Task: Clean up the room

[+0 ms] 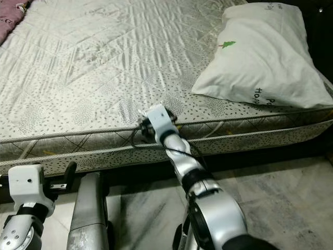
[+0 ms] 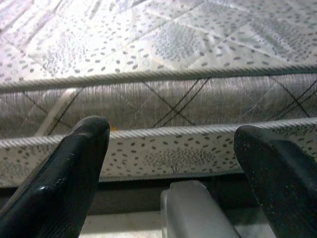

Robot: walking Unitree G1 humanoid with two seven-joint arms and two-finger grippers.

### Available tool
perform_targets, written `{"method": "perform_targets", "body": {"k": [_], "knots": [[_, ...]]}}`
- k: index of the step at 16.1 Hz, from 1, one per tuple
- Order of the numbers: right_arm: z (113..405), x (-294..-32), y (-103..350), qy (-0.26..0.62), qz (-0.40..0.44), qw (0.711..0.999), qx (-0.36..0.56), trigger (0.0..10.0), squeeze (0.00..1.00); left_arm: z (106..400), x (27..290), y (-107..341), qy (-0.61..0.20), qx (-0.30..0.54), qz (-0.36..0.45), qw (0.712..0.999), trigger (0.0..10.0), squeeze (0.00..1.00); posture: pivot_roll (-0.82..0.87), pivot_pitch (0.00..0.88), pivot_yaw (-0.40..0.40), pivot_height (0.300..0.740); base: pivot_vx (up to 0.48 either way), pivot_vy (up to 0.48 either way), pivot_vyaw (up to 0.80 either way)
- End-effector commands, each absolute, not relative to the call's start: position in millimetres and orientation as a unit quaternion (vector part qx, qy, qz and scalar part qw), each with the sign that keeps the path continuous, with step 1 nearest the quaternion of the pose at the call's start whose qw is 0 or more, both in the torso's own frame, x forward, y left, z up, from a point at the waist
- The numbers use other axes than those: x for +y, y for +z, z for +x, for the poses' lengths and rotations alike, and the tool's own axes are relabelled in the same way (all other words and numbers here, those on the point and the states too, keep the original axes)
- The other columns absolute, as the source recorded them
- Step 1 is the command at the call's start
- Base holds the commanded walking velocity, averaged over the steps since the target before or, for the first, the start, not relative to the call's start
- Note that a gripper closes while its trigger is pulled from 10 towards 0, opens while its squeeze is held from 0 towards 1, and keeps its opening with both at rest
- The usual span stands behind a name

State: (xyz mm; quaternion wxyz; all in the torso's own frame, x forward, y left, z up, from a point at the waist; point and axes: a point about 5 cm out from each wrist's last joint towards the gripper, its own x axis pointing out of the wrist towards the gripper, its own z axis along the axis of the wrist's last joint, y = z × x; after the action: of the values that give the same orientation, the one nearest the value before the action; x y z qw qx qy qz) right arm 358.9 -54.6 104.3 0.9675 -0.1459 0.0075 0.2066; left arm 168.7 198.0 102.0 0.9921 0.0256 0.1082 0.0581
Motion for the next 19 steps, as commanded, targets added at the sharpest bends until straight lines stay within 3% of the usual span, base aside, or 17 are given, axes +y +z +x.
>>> {"method": "perform_targets", "body": {"k": [1, 9, 14, 19], "knots": [[361, -53, 109, 0.196, -0.147, 0.97, -0.001, 10.0, 0.0, 166, 201, 103, 0.064, 0.112, 0.029, 0.991, 10.0, 0.0, 0.4, 0.137, -0.06, 0.481, 0.0, 0.0, 0.0], [362, -34, 122, 0.203, -0.125, 0.971, -0.031, 10.0, 0.0, 158, 195, 107, 0.069, 0.113, 0.028, 0.991, 10.0, 0.0, 0.44, 0.152, -0.085, 0.481, 0.0, 0.0, 0.0], [359, -26, 119, 0.212, -0.124, 0.969, -0.022, 10.0, 0.0, 123, 204, 112, 0.098, 0.14, 0.043, 0.984, 10.0, 0.0, 0.5, 0.219, -0.095, 0.481, 0.0, 0.0, 0.0], [366, -27, 128, 0.198, -0.142, 0.97, -0.021, 10.0, 0.0, 114, 190, 113, 0.089, 0.154, 0.027, 0.984, 10.0, 0.0, 0.48, 0.264, -0.112, 0.481, 0.0, 0.0, 0.0]]}}
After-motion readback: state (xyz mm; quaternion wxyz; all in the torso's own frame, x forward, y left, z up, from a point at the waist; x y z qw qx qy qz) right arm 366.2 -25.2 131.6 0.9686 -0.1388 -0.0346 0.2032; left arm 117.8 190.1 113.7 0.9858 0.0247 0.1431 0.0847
